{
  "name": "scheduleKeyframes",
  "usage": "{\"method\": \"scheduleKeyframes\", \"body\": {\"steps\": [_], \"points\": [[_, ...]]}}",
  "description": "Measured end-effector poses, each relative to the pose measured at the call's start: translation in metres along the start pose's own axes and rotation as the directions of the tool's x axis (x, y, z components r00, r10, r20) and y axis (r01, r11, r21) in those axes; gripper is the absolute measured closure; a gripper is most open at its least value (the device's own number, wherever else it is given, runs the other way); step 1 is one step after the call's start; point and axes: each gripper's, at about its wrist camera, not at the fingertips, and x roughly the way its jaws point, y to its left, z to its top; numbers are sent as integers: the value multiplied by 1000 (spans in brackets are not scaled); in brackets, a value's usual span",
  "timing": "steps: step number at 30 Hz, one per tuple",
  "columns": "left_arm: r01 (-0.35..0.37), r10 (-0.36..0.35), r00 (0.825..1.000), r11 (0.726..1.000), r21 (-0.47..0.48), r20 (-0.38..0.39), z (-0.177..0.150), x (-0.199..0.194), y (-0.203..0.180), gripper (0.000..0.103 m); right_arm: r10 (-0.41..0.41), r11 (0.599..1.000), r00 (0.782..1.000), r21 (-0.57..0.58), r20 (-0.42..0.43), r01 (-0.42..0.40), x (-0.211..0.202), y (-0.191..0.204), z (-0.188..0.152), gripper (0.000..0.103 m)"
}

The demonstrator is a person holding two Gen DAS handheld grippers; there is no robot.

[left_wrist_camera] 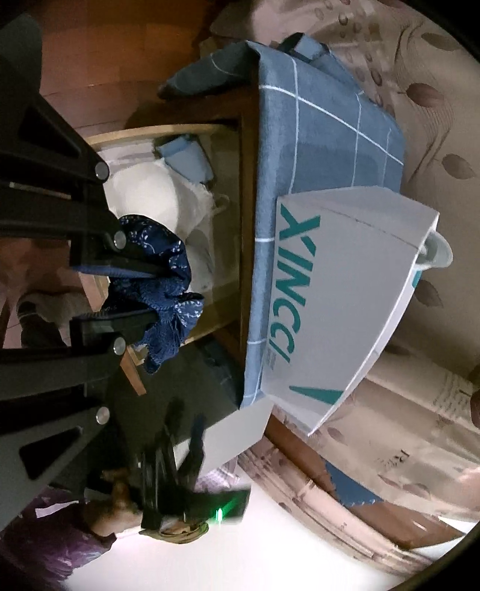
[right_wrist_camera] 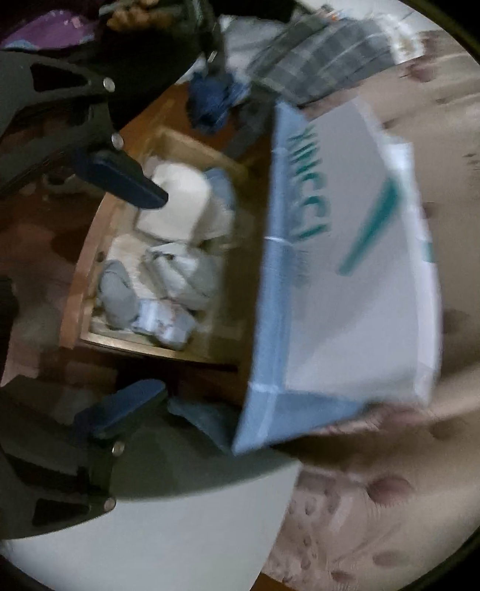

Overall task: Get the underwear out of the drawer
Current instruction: 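Hold the dark blue underwear in the left tool while the right tool grasps the grey sock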

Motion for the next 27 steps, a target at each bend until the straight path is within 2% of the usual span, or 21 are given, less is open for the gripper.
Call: {"method": "scheduleKeyframes", "body": {"steps": [1,2,5,8,11,17,19,22,25,26,27], "points": [[5,-5,1000,1000,6,3,0,0,-1,89,-4,1000,999,2,-40,4,12,3,0,26],[18,-18,1000,1000,11,3,0,1,-2,89,-13,1000,996,4,-86,14,26,7,0,28],[40,-40,999,999,12,11,0,0,-2,89,-5,999,980,32,-197,12,61,12,-2,29],[55,-55,998,998,-7,6,1,1,2,88,-11,998,962,58,-273,28,89,11,-8,31],[63,-63,998,998,-6,5,1,2,2,88,-23,996,941,74,-338,51,114,8,-15,42],[70,-70,998,998,6,-7,0,5,-1,88,-4,990,913,127,-407,61,137,-2,-22,42],[71,-71,997,997,7,-12,0,6,-1,88,32,988,906,152,-422,36,142,-4,-24,42],[74,-74,997,997,5,-16,0,8,-2,88,19,988,895,145,-445,51,152,-2,-26,42],[71,-71,997,997,7,-23,0,9,-3,88,43,982,877,182,-479,52,164,-8,-32,42],[70,-69,997,998,8,-25,0,10,-3,88,50,981,874,189,-483,48,168,-9,-33,43],[69,-69,997,998,8,-28,0,10,-3,88,57,980,875,193,-481,43,169,-9,-34,54]]}}
